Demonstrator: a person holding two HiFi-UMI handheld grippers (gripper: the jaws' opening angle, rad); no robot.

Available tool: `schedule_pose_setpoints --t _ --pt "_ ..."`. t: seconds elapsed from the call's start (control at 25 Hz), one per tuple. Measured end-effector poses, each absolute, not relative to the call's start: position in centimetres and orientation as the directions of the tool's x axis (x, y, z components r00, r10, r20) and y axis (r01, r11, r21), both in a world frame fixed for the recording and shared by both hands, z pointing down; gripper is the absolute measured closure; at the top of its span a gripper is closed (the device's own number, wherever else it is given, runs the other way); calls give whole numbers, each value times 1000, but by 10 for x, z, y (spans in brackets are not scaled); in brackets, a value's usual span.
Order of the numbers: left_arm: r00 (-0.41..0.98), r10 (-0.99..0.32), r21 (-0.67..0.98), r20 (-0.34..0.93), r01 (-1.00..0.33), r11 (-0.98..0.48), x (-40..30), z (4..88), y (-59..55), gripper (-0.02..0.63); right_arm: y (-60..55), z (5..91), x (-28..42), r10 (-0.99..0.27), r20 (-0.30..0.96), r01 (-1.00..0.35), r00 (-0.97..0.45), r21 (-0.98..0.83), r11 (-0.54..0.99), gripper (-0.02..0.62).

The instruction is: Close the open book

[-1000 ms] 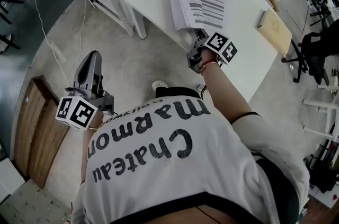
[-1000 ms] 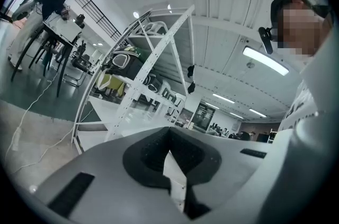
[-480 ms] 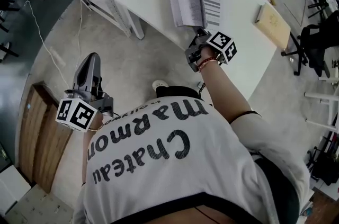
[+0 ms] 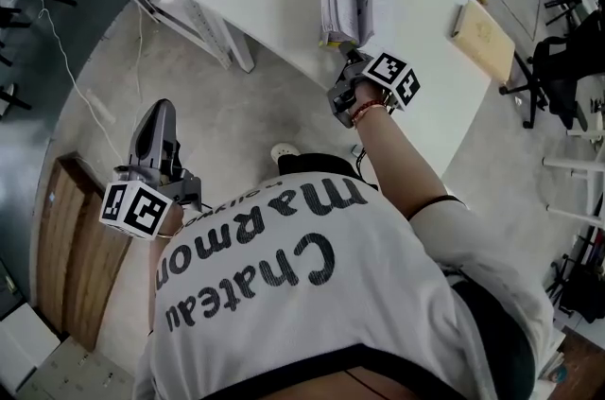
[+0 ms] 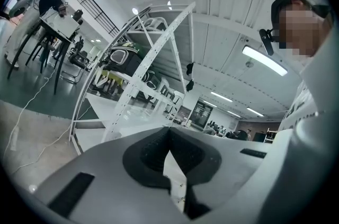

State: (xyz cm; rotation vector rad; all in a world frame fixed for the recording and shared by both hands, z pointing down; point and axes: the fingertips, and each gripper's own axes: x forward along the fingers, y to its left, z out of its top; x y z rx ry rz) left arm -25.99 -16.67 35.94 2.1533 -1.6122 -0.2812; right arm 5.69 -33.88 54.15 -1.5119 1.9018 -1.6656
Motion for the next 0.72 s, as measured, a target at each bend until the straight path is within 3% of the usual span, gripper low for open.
schedule_pose_setpoints --t 0.72 --pt "300 -949 460 99 -860 -224 -262 361 -164 583 -339 543 54 -762 432 -483 -483 -857 -180 534"
